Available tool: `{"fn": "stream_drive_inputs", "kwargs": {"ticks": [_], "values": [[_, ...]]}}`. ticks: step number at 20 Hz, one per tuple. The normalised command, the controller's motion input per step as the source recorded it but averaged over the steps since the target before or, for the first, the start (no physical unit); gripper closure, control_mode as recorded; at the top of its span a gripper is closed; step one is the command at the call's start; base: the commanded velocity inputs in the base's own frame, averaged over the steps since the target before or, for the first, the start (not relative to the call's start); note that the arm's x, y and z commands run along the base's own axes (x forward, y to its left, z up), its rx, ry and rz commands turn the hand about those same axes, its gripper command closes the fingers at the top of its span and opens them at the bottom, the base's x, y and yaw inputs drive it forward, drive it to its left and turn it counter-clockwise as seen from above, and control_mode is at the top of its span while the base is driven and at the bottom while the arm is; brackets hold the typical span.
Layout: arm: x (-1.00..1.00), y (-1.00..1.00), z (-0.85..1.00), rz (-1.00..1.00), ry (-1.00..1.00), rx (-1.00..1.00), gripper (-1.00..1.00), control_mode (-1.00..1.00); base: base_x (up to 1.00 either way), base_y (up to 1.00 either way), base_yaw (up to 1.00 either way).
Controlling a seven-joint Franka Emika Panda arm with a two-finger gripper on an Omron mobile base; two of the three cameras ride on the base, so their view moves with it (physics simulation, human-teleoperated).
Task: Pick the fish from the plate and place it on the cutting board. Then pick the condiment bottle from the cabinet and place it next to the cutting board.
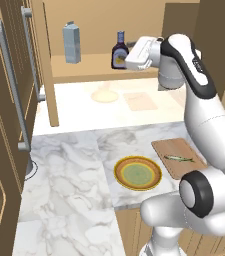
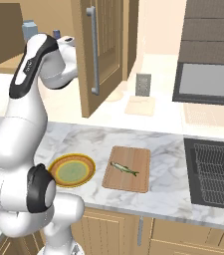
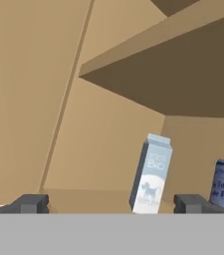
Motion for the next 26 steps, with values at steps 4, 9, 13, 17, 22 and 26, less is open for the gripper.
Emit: {"fn": "stream_drive_inputs", "kwargs": {"ticks": [4,9,13,17,22,26], "values": [[0.07,-0.04,0.04,0.00,0.01,0.05,-1.00,-1.00,0.00,0.00,0.00],[0.17,0.00,0.00,0.00,0.00,0.05,-1.00,-1.00,0.00,0.00,0.00],[0.22,0.00,0.00,0.00,0.00,0.04,-1.00,-1.00,0.00,0.00,0.00],[0.17,0.00,0.00,0.00,0.00,0.01,-1.00,-1.00,0.00,0.00,0.00],[0.13,0.00,0.00,0.00,0.00,0.00,-1.00,-1.00,0.00,0.00,0.00],[0.09,0.00,0.00,0.00,0.00,0.00,-1.00,-1.00,0.00,0.00,0.00]]}}
